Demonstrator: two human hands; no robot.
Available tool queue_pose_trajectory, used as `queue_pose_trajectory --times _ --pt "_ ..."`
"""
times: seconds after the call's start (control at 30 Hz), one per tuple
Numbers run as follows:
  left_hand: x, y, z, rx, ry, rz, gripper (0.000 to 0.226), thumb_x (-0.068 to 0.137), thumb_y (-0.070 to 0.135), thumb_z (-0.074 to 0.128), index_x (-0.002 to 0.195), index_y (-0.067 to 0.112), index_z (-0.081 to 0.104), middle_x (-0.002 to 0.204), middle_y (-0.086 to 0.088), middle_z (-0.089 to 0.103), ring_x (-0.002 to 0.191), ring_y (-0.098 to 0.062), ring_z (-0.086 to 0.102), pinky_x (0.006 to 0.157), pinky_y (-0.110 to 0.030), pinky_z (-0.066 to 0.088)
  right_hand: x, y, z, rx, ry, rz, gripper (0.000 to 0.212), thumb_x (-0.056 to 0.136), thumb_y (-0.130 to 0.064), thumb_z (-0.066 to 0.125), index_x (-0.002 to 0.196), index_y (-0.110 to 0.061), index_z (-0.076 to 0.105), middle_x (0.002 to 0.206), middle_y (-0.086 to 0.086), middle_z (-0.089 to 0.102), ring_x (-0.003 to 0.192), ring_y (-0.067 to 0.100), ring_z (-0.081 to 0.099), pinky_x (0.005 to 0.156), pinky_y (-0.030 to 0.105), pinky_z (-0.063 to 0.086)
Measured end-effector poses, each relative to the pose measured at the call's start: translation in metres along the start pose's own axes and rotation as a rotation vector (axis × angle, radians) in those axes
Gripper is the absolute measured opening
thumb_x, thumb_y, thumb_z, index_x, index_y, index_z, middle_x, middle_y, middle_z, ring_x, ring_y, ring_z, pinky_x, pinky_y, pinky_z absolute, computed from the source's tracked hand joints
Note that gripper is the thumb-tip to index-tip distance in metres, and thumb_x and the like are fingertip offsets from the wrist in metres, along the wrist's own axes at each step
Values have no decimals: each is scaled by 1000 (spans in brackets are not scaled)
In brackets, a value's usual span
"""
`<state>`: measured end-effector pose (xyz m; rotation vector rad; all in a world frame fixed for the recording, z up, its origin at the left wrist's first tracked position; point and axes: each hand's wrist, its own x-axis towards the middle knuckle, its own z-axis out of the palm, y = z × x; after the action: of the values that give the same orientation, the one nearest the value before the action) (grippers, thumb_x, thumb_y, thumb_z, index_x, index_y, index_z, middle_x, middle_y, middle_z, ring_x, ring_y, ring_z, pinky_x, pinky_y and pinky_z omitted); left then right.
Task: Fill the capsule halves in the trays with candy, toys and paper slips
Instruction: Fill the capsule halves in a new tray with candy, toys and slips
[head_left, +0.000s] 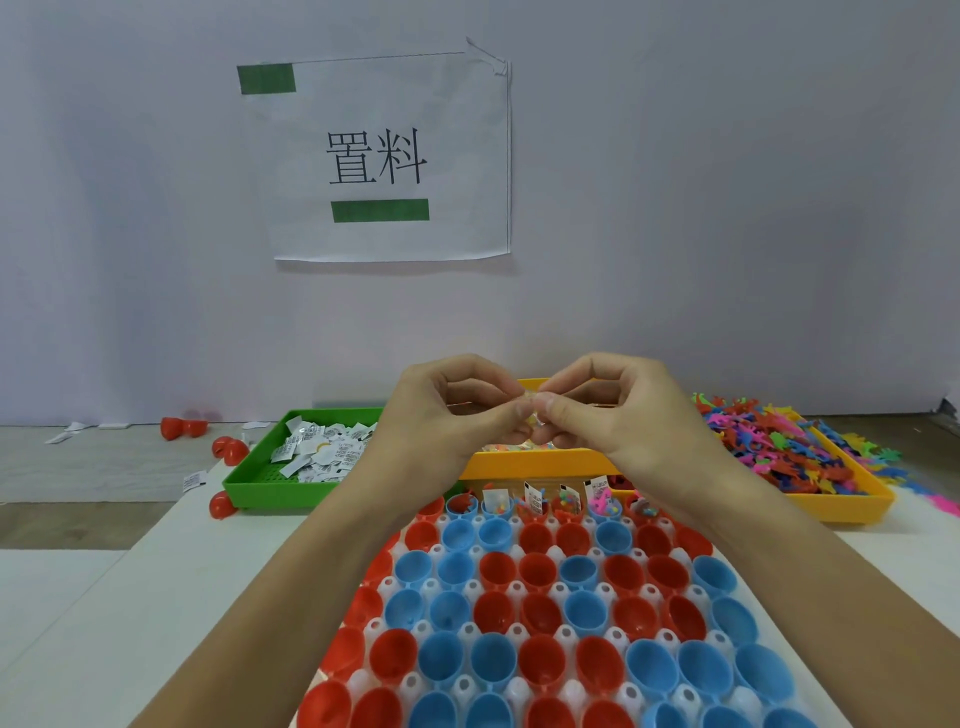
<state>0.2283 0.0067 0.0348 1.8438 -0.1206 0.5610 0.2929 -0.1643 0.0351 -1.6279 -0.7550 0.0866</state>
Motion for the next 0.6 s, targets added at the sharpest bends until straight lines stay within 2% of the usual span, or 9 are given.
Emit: queue_pose_trajectory --times 0.2,0.3,0.4,0.5,0.6 --pt "4 -3 -11 22 -22 -42 7 80 4 77 85 8 73 76 -8 75 70 -20 73 66 -23 58 0 0 2 -5 -10 26 5 94 -12 66 94 -10 70 79 6 76 76 17 75 68 22 59" --pt "7 -10 -23 161 -26 -91 6 81 2 76 82 6 73 71 -9 74 65 -20 72 68 -29 60 2 0 1 9 52 45 6 95 -7 63 94 -8 70 80 12 75 72 19 75 66 22 60" --pt "9 -19 -32 428 -65 -138 4 82 4 76 81 6 74 67 -7 74 62 -20 72 68 -34 62 3 1 -1 -18 71 50 8 96 -7 62 95 -9 69 80 10 74 72 19 75 67 23 61" --pt "8 -27 -34 602 -100 -177 9 84 4 74 79 11 75 65 -2 73 59 -15 70 62 -26 60 3 2 -2 -56 74 45 9 97 -7 61 95 -9 69 80 8 74 72 18 75 67 24 61" --pt "8 -33 -30 710 -141 -196 10 84 7 73 79 15 76 68 0 71 57 -11 66 51 -15 49 3 3 -1 -96 74 34 9 96 -8 61 95 -11 69 81 8 73 70 16 75 66 22 60"
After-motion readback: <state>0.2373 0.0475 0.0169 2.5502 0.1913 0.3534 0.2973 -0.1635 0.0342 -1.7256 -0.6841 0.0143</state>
